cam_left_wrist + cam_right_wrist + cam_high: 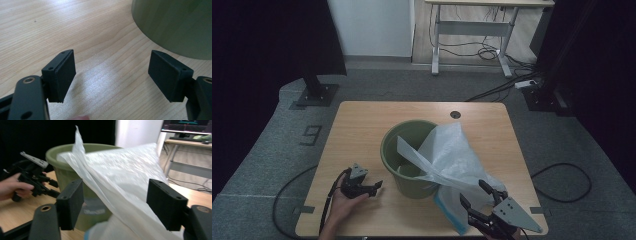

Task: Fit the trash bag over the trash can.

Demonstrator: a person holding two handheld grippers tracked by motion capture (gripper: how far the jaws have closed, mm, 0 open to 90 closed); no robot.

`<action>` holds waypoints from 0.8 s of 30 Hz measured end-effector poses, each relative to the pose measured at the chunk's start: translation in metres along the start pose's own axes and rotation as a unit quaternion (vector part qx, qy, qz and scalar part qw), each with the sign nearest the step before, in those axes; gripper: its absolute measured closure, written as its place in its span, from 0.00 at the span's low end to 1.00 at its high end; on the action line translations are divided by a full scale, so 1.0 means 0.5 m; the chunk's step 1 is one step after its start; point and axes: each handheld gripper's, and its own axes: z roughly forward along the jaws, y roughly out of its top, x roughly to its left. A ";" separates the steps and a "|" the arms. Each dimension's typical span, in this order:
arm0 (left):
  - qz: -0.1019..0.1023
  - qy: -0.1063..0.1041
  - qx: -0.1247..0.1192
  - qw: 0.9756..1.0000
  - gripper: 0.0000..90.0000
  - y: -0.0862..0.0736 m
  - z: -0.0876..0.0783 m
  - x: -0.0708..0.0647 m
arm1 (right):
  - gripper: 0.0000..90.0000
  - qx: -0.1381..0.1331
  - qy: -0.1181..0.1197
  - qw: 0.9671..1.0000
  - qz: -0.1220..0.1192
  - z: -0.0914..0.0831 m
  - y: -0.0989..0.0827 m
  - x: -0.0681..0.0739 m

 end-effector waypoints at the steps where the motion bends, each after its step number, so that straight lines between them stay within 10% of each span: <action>1: 0.001 -0.001 0.002 1.000 0.24 0.000 0.001 -0.001 | 0.30 0.002 -0.002 1.000 0.000 -0.002 -0.005 -0.003; 24: 0.007 -0.008 0.011 1.000 0.25 -0.002 0.005 -0.004 | 0.22 0.058 -0.094 0.994 -0.006 0.012 -0.091 -0.053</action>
